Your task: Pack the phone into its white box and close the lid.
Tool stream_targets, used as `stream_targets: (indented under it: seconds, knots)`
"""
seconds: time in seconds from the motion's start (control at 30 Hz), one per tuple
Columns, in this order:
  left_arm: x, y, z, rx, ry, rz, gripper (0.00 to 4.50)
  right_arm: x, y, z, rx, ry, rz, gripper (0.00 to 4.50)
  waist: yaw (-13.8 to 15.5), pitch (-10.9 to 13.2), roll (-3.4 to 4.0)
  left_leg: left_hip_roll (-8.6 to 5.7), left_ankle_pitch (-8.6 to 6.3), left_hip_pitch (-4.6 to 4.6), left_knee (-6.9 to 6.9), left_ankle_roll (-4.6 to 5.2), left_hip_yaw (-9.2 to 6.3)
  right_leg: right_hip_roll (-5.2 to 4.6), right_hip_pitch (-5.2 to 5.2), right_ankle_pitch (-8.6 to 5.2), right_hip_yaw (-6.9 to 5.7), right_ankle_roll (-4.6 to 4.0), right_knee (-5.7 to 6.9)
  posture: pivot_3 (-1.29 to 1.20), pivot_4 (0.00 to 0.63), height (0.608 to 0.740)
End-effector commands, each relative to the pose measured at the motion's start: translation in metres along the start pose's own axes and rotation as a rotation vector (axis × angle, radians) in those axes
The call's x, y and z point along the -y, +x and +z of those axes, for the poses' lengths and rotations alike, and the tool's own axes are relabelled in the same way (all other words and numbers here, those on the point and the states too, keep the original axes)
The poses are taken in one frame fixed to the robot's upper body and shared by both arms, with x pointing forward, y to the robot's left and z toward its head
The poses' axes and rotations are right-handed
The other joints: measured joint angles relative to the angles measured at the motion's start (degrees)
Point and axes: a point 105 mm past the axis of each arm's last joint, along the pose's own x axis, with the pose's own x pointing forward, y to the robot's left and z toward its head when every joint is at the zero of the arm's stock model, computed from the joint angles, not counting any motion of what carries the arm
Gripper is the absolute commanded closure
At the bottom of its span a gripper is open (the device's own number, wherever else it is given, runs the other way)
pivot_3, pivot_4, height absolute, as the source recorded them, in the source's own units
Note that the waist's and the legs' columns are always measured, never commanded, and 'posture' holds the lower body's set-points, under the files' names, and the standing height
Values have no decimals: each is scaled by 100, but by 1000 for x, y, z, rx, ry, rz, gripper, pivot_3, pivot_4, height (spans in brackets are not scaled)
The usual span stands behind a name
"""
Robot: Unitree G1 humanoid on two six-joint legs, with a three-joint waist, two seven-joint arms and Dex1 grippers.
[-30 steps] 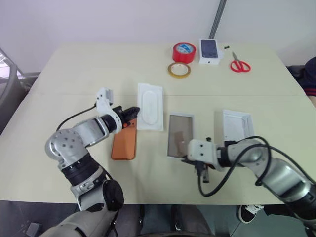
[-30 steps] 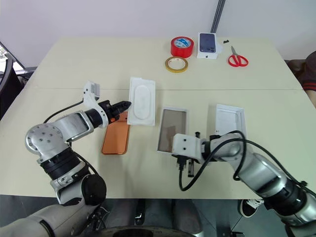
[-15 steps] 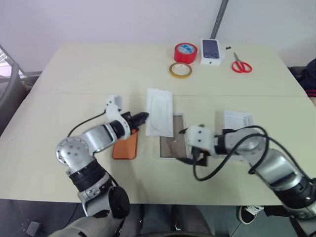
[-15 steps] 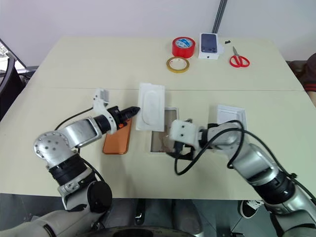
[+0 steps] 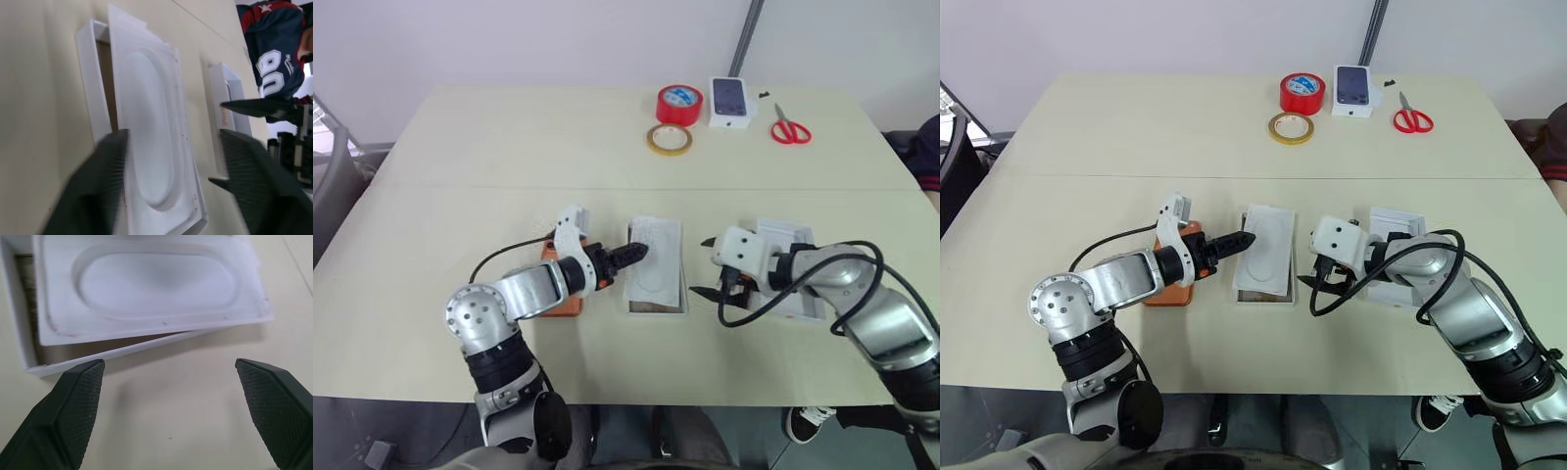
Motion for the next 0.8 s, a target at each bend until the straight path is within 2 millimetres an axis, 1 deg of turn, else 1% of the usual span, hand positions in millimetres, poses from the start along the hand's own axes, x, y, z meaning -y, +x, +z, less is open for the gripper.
stream_targets:
  seconds: [0.03,0.07,0.1,0.17,0.2,0.23,0.27,0.33,0.4,0.47,0.57,0.67,0.7,0.8]
  knots:
    - [0,-14,19,54,52,-10,725,12,-4,19,71,0,-48,1223,-14,0,0,1,0,0,-1,0,0,1,0,0,-1,0,0,0,150,740]
    - [-3,-18,25,74,64,-1,725,13,-2,21,80,4,-54,1874,-17,0,0,2,0,1,-1,-1,0,2,-1,0,0,0,1,0,150,740]
    - [-5,-23,31,90,89,15,725,14,2,22,85,10,-61,2320,-20,0,0,3,1,0,-1,-1,0,3,-1,0,0,0,0,0,150,740]
    - [-13,-34,42,114,186,73,725,16,11,26,98,25,-76,3378,-20,0,1,3,2,2,-4,-3,0,4,-2,0,0,0,1,0,150,740]
    - [-16,-39,46,125,244,99,725,16,16,28,103,29,-79,3836,-21,0,1,3,2,2,-4,-4,0,4,-3,0,0,0,1,0,150,740]
    - [-18,-44,49,138,308,113,725,15,23,30,105,30,-82,4421,-27,-1,1,2,3,2,-4,-5,1,4,-4,0,0,0,1,0,150,740]
    - [-20,-49,51,143,372,112,725,15,31,31,99,27,-90,4468,-31,-2,4,2,4,2,-7,-7,1,4,-5,0,1,0,0,0,150,740]
    - [-23,-56,45,120,531,100,725,15,44,32,72,1,-103,4468,-32,-3,5,0,5,3,-12,-10,3,2,-6,-1,2,-1,-2,0,150,740]
    - [-26,-63,32,67,708,68,725,9,52,35,60,-21,-74,4468,-36,0,11,-1,7,4,-18,-13,7,2,-11,-1,5,-3,-3,0,150,740]
    - [-29,-69,20,21,827,21,725,-2,56,36,52,-62,-11,4468,2,1,14,-5,9,3,-29,-16,7,-3,-13,-2,5,-4,-7,0,150,740]
    - [-32,-78,10,-6,894,-42,725,-20,56,34,37,-111,85,4468,4,1,13,-5,9,2,-31,-15,6,-11,-12,-2,3,-6,-12,0,150,740]
    - [-34,-84,7,-15,923,-77,725,-38,50,34,42,-128,190,4468,-3,1,14,-4,1,2,-33,-1,4,-15,-12,-2,1,-7,-12,0,150,740]
    - [-35,-86,5,-21,934,-85,725,-44,48,34,43,-135,225,4468,-10,1,14,-3,-17,2,-34,30,5,-16,-13,-2,2,-7,-12,0,150,740]
    - [-37,-87,2,-29,948,-95,725,-59,40,32,34,-140,306,4468,-23,1,14,0,-20,3,-35,35,4,-15,-13,-2,1,-7,-12,0,150,740]
